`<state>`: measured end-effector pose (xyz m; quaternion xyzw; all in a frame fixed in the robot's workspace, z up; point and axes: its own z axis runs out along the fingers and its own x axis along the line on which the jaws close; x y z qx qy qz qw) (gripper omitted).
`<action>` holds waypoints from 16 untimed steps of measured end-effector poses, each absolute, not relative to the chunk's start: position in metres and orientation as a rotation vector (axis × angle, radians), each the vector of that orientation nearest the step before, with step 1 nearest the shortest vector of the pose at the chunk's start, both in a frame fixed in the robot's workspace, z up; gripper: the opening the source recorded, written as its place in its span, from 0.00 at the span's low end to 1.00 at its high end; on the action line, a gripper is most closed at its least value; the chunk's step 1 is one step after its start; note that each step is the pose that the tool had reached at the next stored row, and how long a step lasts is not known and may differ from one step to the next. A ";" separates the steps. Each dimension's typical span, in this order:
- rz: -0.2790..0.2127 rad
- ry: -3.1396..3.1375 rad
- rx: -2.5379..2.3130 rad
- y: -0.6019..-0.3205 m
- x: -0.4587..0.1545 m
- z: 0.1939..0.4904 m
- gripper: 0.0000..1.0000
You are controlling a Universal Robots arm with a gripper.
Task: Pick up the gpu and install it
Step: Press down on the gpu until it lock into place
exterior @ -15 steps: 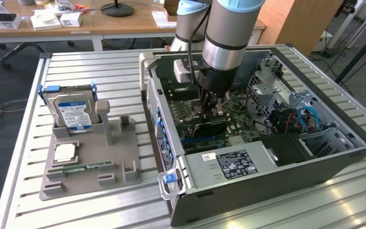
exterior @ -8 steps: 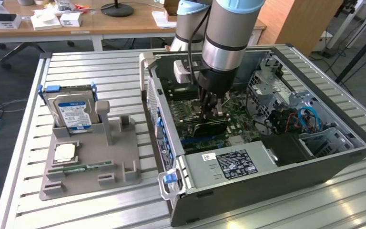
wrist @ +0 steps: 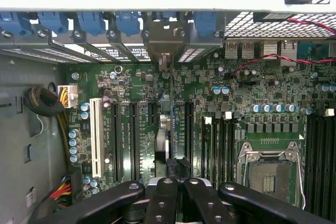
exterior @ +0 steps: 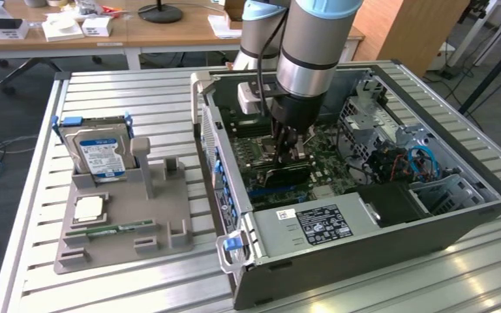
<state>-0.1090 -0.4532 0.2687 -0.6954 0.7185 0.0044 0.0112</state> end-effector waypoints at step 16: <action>0.014 2.241 -2.170 -0.453 -0.110 0.266 0.10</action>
